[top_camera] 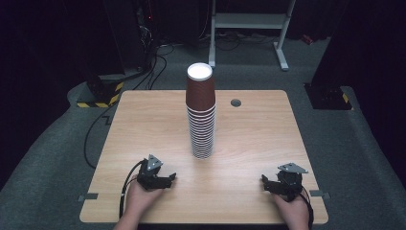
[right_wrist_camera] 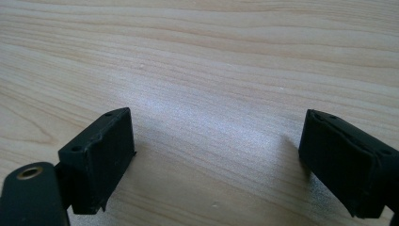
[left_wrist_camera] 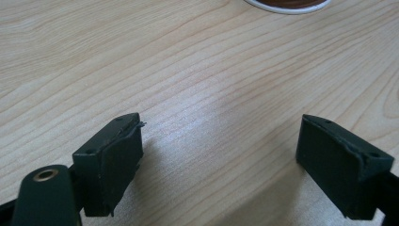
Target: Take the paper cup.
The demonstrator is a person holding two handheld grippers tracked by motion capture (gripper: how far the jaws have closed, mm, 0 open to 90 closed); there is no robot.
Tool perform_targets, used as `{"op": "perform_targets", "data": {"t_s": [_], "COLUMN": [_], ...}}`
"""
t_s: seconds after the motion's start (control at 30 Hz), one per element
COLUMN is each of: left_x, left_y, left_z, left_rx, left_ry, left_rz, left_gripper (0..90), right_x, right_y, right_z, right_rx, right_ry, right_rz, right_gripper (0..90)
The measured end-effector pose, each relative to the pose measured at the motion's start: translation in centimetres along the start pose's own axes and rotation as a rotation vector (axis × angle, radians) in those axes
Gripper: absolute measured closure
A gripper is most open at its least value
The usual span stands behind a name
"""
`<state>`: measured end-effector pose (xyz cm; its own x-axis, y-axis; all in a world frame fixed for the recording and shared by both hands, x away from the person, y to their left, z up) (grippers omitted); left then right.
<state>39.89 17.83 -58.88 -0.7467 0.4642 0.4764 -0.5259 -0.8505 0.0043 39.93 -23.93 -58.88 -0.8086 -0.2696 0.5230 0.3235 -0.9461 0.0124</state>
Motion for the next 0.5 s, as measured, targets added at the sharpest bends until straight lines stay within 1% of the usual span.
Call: {"op": "perform_targets", "data": {"t_s": [0.1, 0.13, 0.17, 0.2, 0.27, 0.3, 0.33, 0.37, 0.4, 0.43, 0.47, 0.5], "left_x": [0.1, 0.2, 0.2, 0.4, 0.6, 0.6, 1.0, 1.0, 1.3, 1.3, 1.4, 1.5], "left_y": [0.1, 0.2, 0.2, 0.4, 0.6, 0.6, 0.8, 0.8, 0.9, 0.9, 1.0, 1.0], "left_z": [0.2, 0.3, 0.3, 0.5, 0.7, 0.7, 1.0, 1.0, 1.4, 1.4, 1.7, 1.8], "left_rx": [0.008, 0.010, 0.010, 0.019, 0.021, 0.021, 0.021, 0.021, 0.027, 0.027, 0.037, 0.040], "left_ry": [0.014, 0.023, 0.023, 0.041, 0.061, 0.061, 0.086, 0.086, 0.113, 0.113, 0.130, 0.135], "left_rz": [-0.011, -0.024, -0.024, -0.042, -0.052, -0.052, -0.063, -0.063, -0.075, -0.075, -0.084, -0.089], "left_gripper": [15.5, 15.5, 15.5, 15.4, 15.3, 15.2, 15.2, 15.2, 15.2, 15.3, 15.3, 15.6], "right_x": [0.0, 0.0, 0.0, 0.0, 0.0, 0.0, 0.0, 0.0, -0.1, -0.1, -0.1, -0.2], "right_y": [0.0, 0.0, 0.0, 0.0, 0.0, 0.0, 0.0, 0.0, 0.0, 0.0, 0.0, 0.0], "right_z": [0.0, 0.0, 0.0, 0.0, 0.0, 0.0, 0.0, 0.0, 0.1, 0.1, 0.1, 0.1], "right_rx": [0.000, 0.000, 0.000, 0.000, 0.001, 0.001, 0.001, 0.001, 0.005, 0.005, 0.004, 0.002], "right_ry": [0.000, 0.001, 0.001, 0.001, 0.001, 0.001, 0.002, 0.002, 0.004, 0.004, 0.003, 0.002], "right_rz": [0.000, 0.000, 0.000, 0.000, 0.001, 0.001, 0.001, 0.001, 0.001, 0.001, 0.001, 0.001], "right_gripper": [10.7, 10.8, 10.8, 10.8, 10.8, 10.8, 11.1, 11.1, 11.3, 11.3, 11.3, 11.3]}}
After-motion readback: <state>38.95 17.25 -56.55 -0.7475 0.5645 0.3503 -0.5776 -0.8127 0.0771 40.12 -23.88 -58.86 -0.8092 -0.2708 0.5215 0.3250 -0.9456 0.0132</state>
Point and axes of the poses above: each handheld gripper's, and its own axes: x roughly backward along the jaws, z roughly out of its top, y roughly to its right, the point moved 8 cm from there along -x, roughly forward along the jaws, and after that the axes turned 14 degrees about y, right-handed, at the moved point
